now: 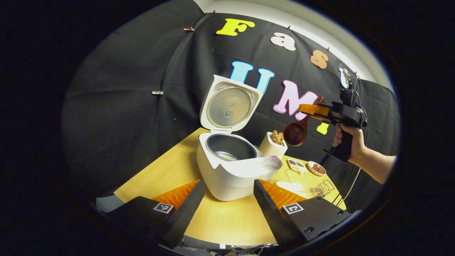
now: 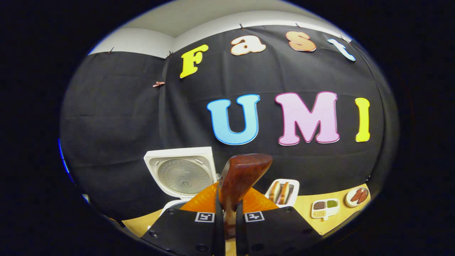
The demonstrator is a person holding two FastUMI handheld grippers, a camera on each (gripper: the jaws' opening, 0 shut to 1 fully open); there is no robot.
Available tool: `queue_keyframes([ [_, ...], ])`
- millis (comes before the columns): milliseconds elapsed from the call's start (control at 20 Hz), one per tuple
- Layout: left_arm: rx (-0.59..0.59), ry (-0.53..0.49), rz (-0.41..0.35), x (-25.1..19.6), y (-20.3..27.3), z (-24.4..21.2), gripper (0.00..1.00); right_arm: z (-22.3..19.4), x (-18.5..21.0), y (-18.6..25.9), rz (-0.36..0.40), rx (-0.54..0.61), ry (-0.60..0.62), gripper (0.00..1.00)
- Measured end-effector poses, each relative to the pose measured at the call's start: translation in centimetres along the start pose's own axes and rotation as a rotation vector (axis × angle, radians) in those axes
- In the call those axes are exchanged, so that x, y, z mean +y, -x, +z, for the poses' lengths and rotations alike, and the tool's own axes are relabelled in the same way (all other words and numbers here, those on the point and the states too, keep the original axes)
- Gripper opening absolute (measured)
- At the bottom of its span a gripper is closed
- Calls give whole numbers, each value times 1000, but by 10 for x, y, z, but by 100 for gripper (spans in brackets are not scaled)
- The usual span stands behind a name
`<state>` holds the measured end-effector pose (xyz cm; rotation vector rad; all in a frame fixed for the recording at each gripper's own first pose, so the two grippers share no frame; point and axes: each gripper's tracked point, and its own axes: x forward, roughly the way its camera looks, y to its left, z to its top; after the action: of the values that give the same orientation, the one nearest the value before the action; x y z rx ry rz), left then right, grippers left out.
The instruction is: Close the left gripper, press the button to open the rice cooker; take a wooden spoon from the chopstick holder with the right hand, scoop a spoonful of rice and pour it into the rice cooker, then put the wooden spoon back into the chopstick holder.
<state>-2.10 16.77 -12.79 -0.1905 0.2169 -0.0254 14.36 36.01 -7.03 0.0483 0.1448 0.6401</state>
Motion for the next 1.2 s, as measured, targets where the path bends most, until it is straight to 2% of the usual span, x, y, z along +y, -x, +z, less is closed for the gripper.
queue_keyframes([
  [350, 14, -33, -93, -69, -15, -1, 96, 13, -132, 71, -200, -10, -52, 16],
  [600, 21, -72, -131, -120, -30, -1, 96, 3, -217, 123, -322, 1, -120, 16],
  [750, 20, -81, -129, -141, -40, -1, 96, -9, -264, 150, -383, 22, -197, 16],
  [950, 20, -60, -112, -167, -52, 2, 96, -49, -323, 171, -468, 83, -291, 16],
  [1200, 29, -48, -57, -185, -60, 1, 96, -94, -371, 176, -539, 140, -373, 16],
])
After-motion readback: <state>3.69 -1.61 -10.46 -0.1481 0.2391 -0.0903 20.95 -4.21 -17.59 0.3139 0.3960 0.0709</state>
